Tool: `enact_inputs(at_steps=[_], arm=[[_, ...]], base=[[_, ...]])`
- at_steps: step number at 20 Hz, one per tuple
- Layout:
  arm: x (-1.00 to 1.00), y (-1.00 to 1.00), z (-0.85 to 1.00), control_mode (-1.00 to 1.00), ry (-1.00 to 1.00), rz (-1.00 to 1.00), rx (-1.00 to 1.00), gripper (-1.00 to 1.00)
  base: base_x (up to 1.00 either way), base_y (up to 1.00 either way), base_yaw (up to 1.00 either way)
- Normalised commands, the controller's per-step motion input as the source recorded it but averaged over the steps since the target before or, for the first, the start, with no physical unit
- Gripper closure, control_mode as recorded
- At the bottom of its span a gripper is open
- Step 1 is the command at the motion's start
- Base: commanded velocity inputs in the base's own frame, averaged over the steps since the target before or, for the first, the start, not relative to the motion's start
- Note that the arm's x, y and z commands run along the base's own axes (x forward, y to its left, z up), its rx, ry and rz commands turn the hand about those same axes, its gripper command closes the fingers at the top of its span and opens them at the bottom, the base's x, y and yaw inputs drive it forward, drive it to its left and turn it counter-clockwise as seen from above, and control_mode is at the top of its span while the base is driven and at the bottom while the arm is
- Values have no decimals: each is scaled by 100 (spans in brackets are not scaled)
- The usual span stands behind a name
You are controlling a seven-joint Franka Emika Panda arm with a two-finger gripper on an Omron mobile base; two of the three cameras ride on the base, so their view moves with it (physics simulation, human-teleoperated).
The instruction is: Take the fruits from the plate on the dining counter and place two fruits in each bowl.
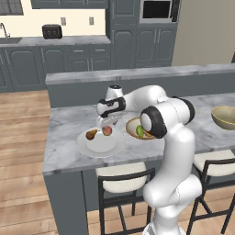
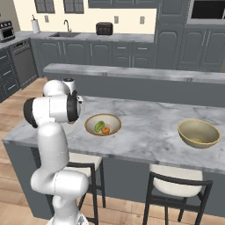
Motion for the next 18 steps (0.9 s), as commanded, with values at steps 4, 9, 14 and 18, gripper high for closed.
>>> enact_inputs(at_steps=[4,9,14,18], arm=[[20,7,-27,-100,9,0,0,-100],[6,7,-20,-100,6,0,0,-100],[0,4,-21,-100,8,0,0,-100],[0,0,-29,-100,5,-2,-1,-100]], base=[[0,0,0],[0,0,0],[0,0,0],[0,0,0]])
